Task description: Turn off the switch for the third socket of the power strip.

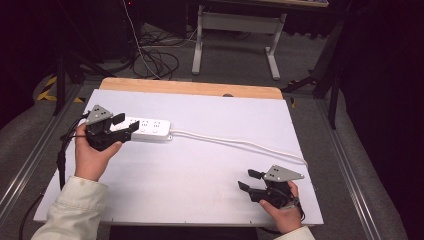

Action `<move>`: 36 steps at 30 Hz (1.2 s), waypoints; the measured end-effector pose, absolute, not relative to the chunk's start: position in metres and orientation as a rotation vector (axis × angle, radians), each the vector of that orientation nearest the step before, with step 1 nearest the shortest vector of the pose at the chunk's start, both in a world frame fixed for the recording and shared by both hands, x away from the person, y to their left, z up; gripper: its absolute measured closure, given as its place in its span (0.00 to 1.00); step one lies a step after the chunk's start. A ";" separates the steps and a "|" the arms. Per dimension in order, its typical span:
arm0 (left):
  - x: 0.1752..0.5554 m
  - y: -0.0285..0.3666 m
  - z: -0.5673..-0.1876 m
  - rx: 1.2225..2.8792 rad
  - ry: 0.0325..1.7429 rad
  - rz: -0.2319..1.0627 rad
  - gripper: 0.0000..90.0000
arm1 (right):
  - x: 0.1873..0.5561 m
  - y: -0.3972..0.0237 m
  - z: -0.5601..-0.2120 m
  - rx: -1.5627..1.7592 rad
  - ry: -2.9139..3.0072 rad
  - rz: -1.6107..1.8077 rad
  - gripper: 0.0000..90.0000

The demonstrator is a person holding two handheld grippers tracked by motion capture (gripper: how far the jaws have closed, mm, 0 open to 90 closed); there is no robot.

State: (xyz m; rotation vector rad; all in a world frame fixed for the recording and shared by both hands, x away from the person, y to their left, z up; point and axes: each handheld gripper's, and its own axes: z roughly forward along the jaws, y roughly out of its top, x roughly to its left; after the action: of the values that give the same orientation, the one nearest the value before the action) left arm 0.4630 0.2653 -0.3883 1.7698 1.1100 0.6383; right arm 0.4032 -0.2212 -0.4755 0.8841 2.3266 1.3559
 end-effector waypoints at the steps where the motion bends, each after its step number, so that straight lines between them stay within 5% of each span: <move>1: 0.461 0.264 -0.387 1.770 1.105 0.639 0.43 | 0.403 -0.221 -0.476 0.884 2.327 1.356 0.47; 15: 0.423 0.264 -0.386 1.781 1.034 0.556 0.30 | 0.403 -0.220 -0.475 0.880 2.328 1.351 0.47; 36: 0.381 0.276 -0.403 1.776 0.931 0.459 0.27 | 0.402 -0.220 -0.475 0.878 2.326 1.352 0.47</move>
State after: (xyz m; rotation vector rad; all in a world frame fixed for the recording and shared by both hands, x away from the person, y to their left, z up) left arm 0.3813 0.2764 -0.4028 1.7757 0.9307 0.4595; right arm 0.4024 -0.2202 -0.4750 0.8780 2.3257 1.3524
